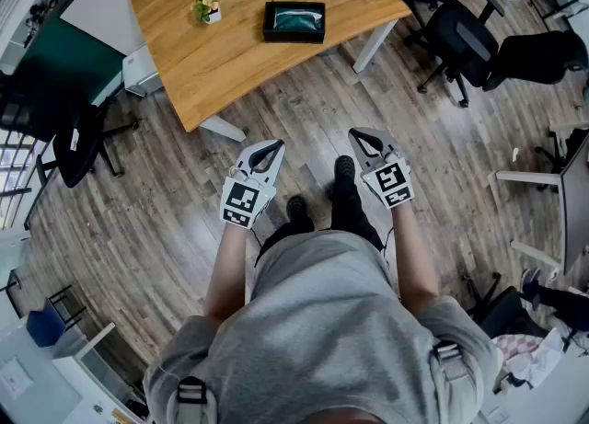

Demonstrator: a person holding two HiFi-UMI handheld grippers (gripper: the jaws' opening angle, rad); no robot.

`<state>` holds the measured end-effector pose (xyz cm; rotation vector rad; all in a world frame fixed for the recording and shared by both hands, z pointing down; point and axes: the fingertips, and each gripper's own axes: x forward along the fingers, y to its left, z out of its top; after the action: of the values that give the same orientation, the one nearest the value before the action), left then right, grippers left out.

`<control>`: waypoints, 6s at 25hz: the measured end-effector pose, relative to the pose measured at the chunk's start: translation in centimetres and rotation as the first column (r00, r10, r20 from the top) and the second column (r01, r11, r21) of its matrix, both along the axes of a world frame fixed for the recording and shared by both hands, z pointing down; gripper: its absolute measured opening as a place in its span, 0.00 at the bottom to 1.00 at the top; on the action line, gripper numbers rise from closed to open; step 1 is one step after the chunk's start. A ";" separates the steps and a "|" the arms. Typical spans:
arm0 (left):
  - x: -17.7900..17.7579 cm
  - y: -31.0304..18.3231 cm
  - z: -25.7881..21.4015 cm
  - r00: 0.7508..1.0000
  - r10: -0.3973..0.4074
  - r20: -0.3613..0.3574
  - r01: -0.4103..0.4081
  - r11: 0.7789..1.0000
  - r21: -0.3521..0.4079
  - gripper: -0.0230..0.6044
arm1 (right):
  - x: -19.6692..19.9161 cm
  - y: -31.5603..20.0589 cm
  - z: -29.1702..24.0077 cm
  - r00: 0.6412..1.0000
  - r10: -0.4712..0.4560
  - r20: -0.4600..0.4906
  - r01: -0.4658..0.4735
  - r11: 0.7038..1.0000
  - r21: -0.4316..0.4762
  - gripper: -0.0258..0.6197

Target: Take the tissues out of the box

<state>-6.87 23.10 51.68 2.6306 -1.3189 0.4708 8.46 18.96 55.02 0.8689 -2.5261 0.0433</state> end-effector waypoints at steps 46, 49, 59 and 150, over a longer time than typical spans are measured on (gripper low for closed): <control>0.9 7.1 -1.7 0.987 0.161 -0.010 -0.161 0.987 0.007 0.43 | -1.7 7.9 -2.2 1.000 -0.005 0.003 0.005 0.996 0.094 0.67; 1.3 7.5 -1.5 0.985 0.173 -0.005 -0.173 0.985 0.000 0.47 | -2.1 8.0 -2.3 1.000 -0.015 0.004 0.015 0.996 0.092 0.67; 0.7 6.9 -1.7 0.986 0.167 0.005 -0.167 0.986 0.013 0.47 | -2.9 7.3 -2.4 1.000 0.000 0.001 0.000 0.994 0.113 0.68; 3.0 -24.0 0.8 0.977 -0.212 0.034 0.214 0.973 -0.081 0.48 | 0.1 -27.4 2.2 0.960 -0.276 0.041 0.277 0.961 -0.007 0.59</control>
<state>-3.85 -0.88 52.51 2.3879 -1.5322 0.5156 8.52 -8.42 57.19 0.5072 -2.6575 -0.0128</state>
